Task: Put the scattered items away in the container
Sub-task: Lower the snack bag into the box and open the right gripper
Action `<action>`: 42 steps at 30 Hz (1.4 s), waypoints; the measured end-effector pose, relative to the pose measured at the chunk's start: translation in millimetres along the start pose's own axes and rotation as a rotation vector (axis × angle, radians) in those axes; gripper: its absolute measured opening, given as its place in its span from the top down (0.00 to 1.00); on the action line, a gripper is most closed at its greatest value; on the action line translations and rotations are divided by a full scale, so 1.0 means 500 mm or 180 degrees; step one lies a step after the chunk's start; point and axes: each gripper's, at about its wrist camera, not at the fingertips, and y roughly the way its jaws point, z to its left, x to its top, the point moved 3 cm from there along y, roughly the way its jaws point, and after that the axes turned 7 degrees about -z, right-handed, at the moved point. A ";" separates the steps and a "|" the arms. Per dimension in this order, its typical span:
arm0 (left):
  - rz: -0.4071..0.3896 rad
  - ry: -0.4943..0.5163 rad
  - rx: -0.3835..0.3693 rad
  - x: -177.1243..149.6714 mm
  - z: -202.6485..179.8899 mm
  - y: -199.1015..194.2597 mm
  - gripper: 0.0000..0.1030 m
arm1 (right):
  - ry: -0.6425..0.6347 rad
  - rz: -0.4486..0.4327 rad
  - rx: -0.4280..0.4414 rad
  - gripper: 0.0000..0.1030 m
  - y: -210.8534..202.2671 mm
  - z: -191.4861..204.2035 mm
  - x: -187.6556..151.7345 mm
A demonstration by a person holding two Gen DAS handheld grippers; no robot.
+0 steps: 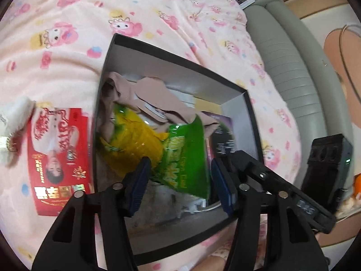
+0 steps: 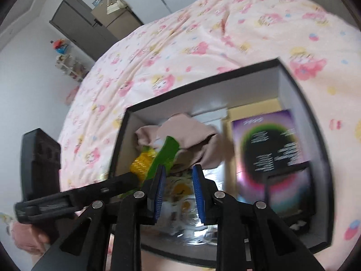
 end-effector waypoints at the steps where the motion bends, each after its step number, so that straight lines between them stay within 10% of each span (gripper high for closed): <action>1: -0.0005 0.0041 0.0041 -0.001 -0.003 0.001 0.46 | 0.0020 0.0040 0.0072 0.79 0.005 0.006 -0.002; 9: -0.0199 0.0503 0.0687 -0.008 -0.023 0.001 0.48 | -0.0141 0.0148 0.0017 0.79 0.021 0.023 -0.024; 15: 0.0081 0.0640 0.0127 -0.020 -0.059 -0.024 0.48 | -0.0073 -0.0073 -0.0101 0.79 -0.008 -0.001 0.001; 24: 0.0392 0.0681 0.0352 -0.037 -0.038 0.044 0.62 | -0.0058 0.0006 -0.0018 0.79 0.002 0.004 0.001; 35: 0.0200 0.0546 0.0228 -0.017 -0.032 0.046 0.52 | -0.0045 -0.0001 -0.0065 0.79 0.004 0.002 -0.003; 42: -0.0373 0.0794 0.0156 -0.046 -0.084 -0.081 0.49 | -0.0233 -0.0213 -0.0409 0.69 -0.050 -0.002 -0.017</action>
